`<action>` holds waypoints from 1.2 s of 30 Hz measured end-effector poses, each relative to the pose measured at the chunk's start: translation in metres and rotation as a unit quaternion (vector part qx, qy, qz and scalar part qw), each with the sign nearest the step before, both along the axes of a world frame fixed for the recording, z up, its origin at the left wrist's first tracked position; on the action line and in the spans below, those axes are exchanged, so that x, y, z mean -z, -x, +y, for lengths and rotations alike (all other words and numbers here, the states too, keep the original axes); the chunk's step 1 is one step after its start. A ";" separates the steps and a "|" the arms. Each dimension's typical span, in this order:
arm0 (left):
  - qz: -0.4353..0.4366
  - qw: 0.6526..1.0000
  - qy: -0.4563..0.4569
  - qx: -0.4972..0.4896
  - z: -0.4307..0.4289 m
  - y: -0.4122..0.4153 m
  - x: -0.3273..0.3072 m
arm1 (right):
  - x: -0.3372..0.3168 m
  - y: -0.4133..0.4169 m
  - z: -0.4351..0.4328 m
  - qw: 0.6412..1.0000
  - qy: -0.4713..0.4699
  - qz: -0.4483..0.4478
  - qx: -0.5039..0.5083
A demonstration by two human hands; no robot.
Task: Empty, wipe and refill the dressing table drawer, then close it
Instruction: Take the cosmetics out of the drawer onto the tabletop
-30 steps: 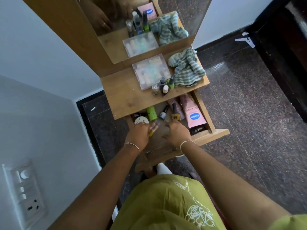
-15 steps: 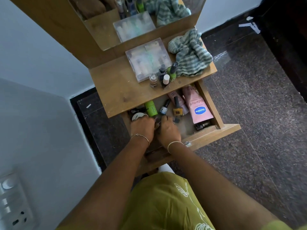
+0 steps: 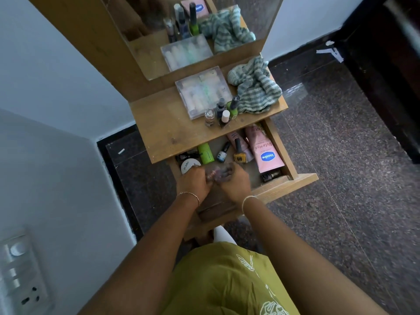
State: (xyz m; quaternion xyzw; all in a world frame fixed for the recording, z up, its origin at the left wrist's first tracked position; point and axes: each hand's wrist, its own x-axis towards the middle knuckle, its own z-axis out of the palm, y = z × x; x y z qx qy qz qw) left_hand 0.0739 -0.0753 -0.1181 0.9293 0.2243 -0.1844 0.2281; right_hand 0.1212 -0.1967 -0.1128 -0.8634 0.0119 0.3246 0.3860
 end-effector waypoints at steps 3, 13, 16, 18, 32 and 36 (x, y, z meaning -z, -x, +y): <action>-0.053 0.993 0.086 -0.063 0.001 0.005 -0.014 | -0.027 -0.006 -0.008 0.999 -0.039 -0.034 0.005; -0.213 0.896 0.290 -0.262 0.027 -0.006 -0.095 | -0.120 -0.033 0.012 0.968 -0.121 -0.219 0.001; -0.242 0.873 0.319 -0.277 0.042 -0.023 -0.117 | -0.139 -0.048 0.026 0.957 -0.146 -0.251 0.005; -0.268 0.862 0.318 -0.289 0.050 -0.038 -0.129 | -0.150 -0.060 0.035 0.953 -0.154 -0.262 0.012; -0.291 0.889 0.214 -0.281 0.072 -0.132 -0.130 | -0.146 -0.154 0.078 0.951 -0.094 -0.293 0.003; -0.289 0.889 0.188 -0.300 0.070 -0.149 -0.122 | -0.132 -0.171 0.084 0.953 -0.069 -0.294 -0.037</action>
